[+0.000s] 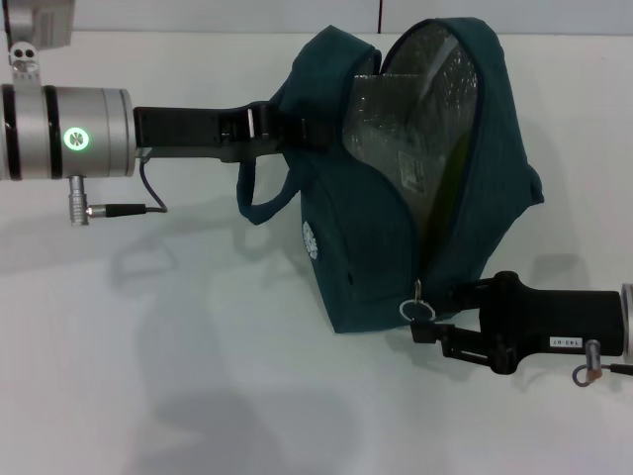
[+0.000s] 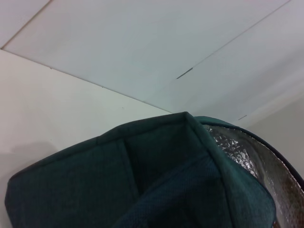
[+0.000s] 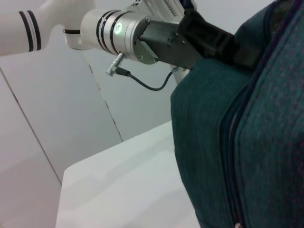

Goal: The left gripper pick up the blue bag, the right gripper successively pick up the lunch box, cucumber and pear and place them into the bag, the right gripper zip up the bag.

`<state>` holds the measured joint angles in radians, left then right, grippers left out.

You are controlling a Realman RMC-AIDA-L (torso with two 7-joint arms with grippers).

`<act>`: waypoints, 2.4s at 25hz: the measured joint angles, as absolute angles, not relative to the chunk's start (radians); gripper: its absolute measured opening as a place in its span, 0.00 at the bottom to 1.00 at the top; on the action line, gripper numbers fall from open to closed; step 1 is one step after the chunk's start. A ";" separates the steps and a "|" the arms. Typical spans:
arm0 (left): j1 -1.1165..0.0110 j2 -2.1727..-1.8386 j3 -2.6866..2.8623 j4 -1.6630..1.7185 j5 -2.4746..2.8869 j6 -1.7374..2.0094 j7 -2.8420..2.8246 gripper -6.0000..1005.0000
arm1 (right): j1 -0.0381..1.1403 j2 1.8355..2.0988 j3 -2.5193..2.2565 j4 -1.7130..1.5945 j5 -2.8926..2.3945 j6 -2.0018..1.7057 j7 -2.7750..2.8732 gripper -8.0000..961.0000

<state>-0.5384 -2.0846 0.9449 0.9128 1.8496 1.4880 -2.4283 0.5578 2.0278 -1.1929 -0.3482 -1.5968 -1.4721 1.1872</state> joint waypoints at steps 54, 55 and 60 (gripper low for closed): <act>-0.521 -2.085 0.946 0.913 1.838 1.496 -2.428 0.07 | 0.461 2.022 -1.172 -0.429 -1.411 -1.640 1.103 0.02; -0.521 -2.085 0.947 0.913 1.838 1.496 -2.428 0.07 | 0.463 2.023 -1.172 -0.429 -1.408 -1.641 1.100 0.02; -0.524 -2.085 0.949 0.913 1.837 1.496 -2.428 0.07 | 0.470 2.025 -1.178 -0.430 -1.380 -1.650 1.084 0.02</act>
